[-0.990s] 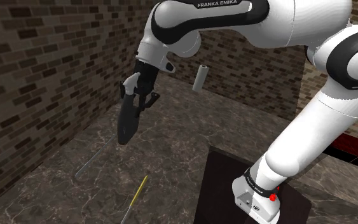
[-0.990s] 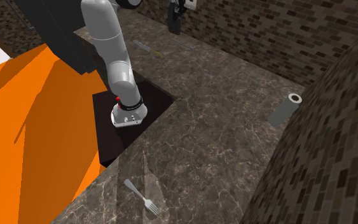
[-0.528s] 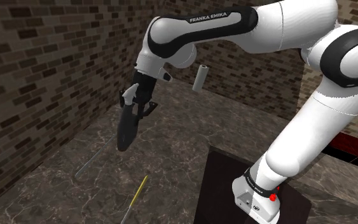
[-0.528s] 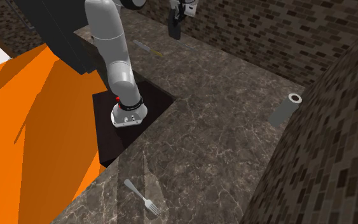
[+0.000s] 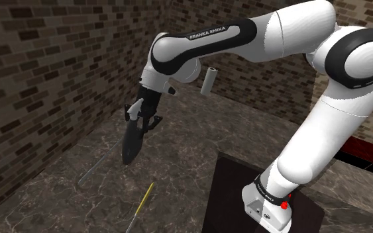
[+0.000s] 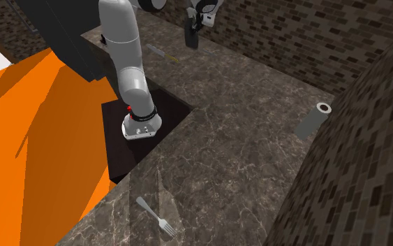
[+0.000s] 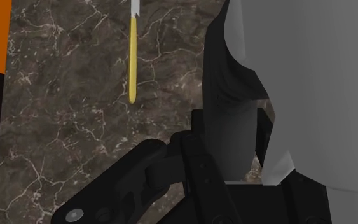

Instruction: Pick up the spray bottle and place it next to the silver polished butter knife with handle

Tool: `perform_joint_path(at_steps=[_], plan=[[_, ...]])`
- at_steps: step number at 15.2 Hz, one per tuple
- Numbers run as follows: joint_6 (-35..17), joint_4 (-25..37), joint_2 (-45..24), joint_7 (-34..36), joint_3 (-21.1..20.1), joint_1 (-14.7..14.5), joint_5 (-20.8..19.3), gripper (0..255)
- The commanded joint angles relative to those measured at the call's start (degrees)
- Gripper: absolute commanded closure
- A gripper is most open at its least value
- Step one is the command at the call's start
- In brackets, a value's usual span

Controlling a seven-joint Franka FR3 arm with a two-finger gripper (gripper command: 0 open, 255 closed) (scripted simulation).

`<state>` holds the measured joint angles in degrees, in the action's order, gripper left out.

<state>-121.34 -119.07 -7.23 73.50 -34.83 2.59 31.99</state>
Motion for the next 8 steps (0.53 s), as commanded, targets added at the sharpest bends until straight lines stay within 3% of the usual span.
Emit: perform_joint_path(at_steps=[1,8], plan=[[-1.45,-0.84,-0.73,-0.58,-0.02,-0.14,0.03,255],[-6.31,-2.68,-4.25,-2.11,0.05,-0.82,-0.42,255]])
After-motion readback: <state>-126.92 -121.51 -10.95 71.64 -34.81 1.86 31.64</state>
